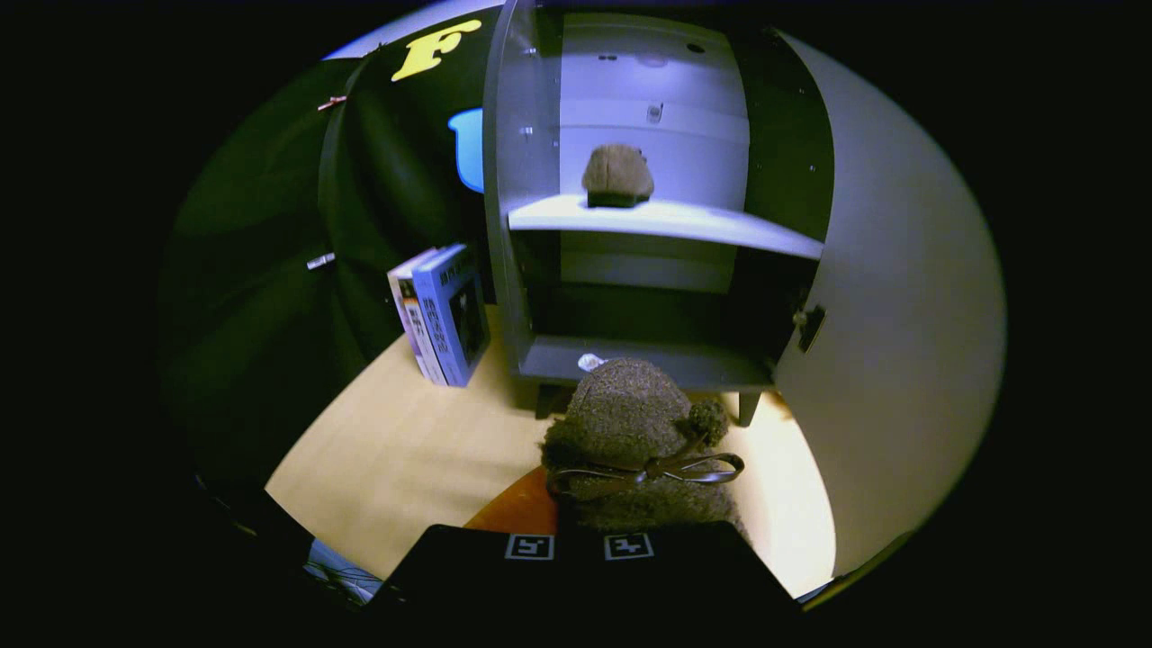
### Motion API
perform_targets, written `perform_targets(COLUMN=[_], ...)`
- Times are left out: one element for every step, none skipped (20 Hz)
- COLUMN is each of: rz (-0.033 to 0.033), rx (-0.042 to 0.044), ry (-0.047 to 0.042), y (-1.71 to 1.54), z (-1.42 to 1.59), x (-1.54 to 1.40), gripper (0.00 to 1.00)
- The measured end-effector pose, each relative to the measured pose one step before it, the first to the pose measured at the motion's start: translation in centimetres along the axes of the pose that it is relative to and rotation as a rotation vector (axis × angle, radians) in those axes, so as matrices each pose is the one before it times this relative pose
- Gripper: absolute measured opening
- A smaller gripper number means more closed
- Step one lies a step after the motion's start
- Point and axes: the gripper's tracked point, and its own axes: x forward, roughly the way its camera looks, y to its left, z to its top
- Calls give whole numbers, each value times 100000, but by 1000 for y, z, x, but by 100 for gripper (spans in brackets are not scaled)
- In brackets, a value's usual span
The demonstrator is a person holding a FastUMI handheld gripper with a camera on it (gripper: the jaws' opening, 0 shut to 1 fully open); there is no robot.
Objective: Open the shoe cabinet door, grab the shoes and put them into the shoe cabinet, then close the shoe cabinet door.
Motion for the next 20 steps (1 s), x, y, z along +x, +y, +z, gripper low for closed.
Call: perform_targets(rz=[-511, -1130, -970, -964, -577, -491, -1176, -1401, -889, -596, -758, -339, -99, -50, -422, -159, 32, 83, -124, 458], rx=[1522, 1429, 1639, 1802, 1570, 1133, -288, -562, -560, -228, 397, 460, 534, 599, 663, 664, 681, 108, 88, -301], ry=[-100, 755, 635, 171, -660, -1385, 287, 758, 456, -380, -957, -705, -556, -713, -876, -695, -1054, -867, -941, -16], y=[-4, -117, -102, -30, 53, 101, -55, -262, -154, -97, -321, -272, -326, -366, -540, -500, -464, -404, -385, -211], z=[1227, 1053, 884, 1005, 1132, 1246, 848, 488, 616, 974, 1134, 957, 1161, 1342, 1427, 1417, 1522, 1539, 1497, 1372], x=[-815, -758, -761, -538, -430, -57, -53, -243, 28, 128, 115, 208, 342, 557, 601, 836, 752, 1062, 1238, 1299], gripper=[5, 5, 5, 5, 5, 5, 5, 5, 5, 5, 5, 5, 5, 5, 5, 5, 5, 5, 5, 5])
